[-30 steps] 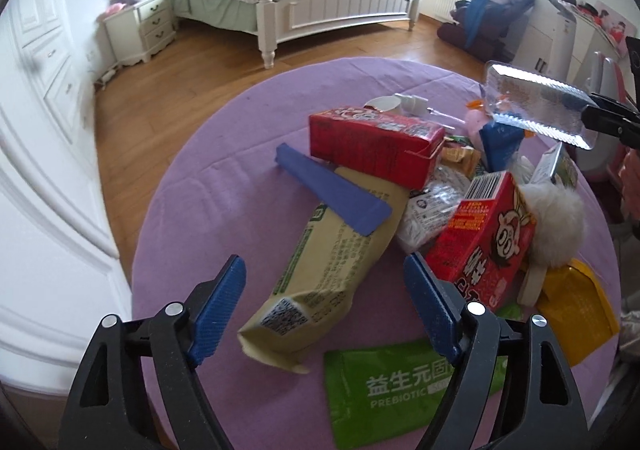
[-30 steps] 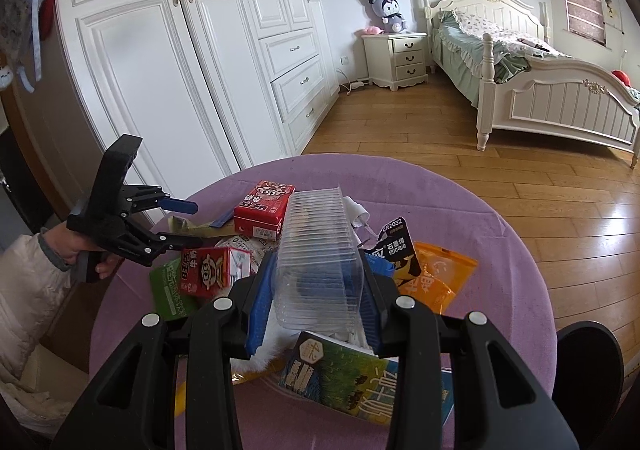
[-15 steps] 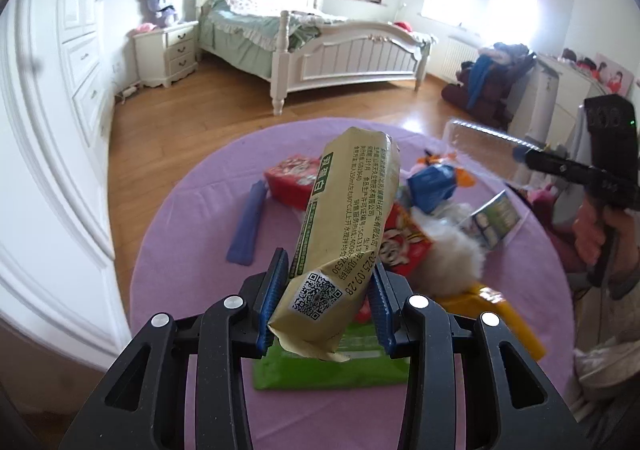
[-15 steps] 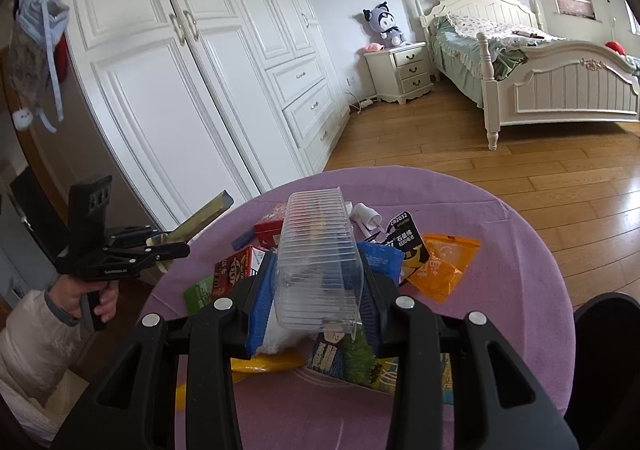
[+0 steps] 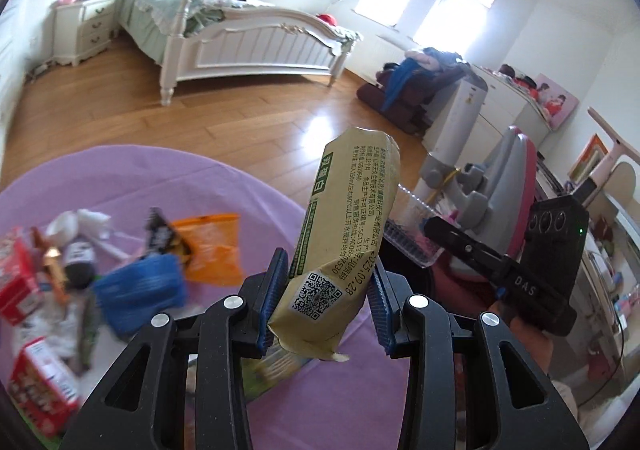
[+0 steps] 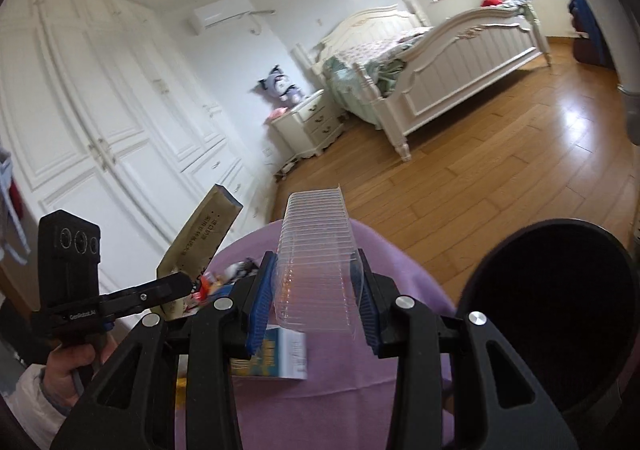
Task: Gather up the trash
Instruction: 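Carry the container and snack bag with both tools over the black bin, then open both tools to drop the container and snack bag into the bin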
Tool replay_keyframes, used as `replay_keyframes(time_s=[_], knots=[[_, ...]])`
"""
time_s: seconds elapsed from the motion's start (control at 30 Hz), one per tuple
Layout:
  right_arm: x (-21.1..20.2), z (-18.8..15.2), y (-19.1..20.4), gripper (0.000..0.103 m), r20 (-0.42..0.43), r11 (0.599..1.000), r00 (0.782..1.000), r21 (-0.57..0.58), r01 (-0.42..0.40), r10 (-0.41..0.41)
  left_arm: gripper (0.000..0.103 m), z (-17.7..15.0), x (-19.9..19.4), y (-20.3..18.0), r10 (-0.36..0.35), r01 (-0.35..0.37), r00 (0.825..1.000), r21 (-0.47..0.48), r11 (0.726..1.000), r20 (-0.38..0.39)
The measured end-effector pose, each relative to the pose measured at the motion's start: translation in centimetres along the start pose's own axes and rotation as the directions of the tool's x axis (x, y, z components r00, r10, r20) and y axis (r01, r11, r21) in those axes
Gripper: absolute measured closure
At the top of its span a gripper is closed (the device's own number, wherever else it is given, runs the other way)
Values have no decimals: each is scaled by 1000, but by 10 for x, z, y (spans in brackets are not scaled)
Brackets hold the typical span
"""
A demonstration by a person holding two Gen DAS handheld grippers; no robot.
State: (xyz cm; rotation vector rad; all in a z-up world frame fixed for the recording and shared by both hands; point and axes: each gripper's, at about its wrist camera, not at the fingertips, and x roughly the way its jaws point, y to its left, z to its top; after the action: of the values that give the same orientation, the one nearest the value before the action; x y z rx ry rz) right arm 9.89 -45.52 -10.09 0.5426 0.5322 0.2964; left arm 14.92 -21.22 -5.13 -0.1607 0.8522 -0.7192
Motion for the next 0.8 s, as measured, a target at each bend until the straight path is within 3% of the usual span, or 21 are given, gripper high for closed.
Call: replay_keyframes(time_s=[0.1, 0.2, 0.4, 0.5, 0.63, 0.73, 0.77, 0.8], knots=[[-5, -4, -48, 65, 5, 992, 994, 71, 107, -108, 64, 13, 71, -37, -23, 27, 993, 31, 999, -112], [-2, -14, -88, 65, -30, 972, 979, 120, 204, -201, 64, 19, 139, -55, -31, 34, 976, 11, 999, -215], [13, -34, -137, 65, -109, 942, 958, 185, 281, -265, 64, 12, 230, -92, 8, 15, 935, 62, 998, -355], [16, -41, -152, 65, -131, 937, 955, 197, 289, -266, 64, 3, 253, -94, 27, 1, 920, 72, 997, -390], [19, -45, -162, 65, -154, 935, 954, 211, 285, -256, 64, 2, 254, -92, 32, 3, 919, 88, 996, -393], [17, -46, -161, 62, -158, 933, 954, 218, 285, -254, 50, 3, 255, -100, 83, -31, 926, 145, 989, -368], [16, -46, -160, 60, -162, 933, 954, 219, 285, -253, 38, 2, 248, -96, 89, -36, 929, 153, 988, -359], [15, -45, -159, 49, -165, 931, 953, 223, 288, -255, 30, 2, 245, -98, 98, -45, 933, 160, 986, -345]])
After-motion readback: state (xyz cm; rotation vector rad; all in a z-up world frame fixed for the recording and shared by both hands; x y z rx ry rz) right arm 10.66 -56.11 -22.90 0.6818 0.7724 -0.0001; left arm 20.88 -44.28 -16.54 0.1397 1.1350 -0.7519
